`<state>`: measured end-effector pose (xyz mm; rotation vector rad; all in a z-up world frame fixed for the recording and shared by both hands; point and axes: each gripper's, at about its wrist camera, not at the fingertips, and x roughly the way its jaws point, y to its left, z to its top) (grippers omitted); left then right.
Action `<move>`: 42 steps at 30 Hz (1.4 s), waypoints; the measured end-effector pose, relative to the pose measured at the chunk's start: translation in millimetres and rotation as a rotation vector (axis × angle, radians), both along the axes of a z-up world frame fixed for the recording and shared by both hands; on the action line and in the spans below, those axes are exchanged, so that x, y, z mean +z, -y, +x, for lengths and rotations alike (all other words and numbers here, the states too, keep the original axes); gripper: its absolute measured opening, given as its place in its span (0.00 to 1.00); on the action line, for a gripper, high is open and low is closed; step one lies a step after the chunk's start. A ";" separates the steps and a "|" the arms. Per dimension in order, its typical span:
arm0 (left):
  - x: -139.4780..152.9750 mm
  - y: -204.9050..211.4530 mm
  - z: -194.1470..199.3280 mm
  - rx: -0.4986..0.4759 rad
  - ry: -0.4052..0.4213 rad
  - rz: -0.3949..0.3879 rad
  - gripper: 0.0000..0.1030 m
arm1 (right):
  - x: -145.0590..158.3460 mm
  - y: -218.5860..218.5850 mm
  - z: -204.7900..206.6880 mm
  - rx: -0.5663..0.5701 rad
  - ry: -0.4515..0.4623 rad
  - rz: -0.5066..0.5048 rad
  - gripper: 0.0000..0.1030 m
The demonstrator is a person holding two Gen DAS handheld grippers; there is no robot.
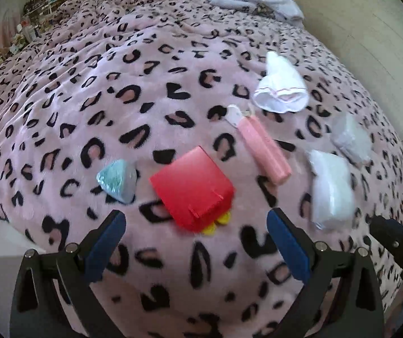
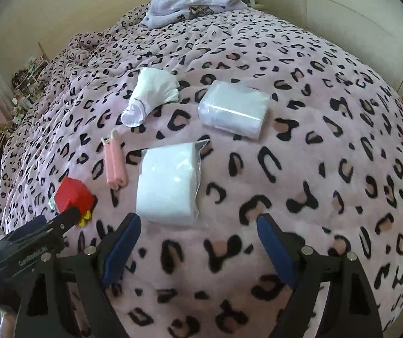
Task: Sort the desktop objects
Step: 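Grasp the red box with the left tool while the right tool grasps the wrapped white pack, then lift and carry the red box and white pack toward the cardboard box with both tools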
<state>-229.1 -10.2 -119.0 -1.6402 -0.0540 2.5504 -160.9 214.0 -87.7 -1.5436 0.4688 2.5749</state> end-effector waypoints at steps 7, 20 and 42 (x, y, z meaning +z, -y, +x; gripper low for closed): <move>-13.8 -6.0 -20.6 -0.031 -0.007 -0.015 0.98 | -14.5 5.1 -27.2 0.013 0.042 -0.007 0.84; -29.5 -33.8 -18.2 -0.119 -0.041 -0.112 0.98 | -53.3 15.0 -62.4 0.045 0.117 -0.080 0.85; -23.4 -28.3 -6.5 -0.054 -0.108 -0.115 0.64 | -45.7 4.3 -44.2 0.075 -0.088 -0.192 0.33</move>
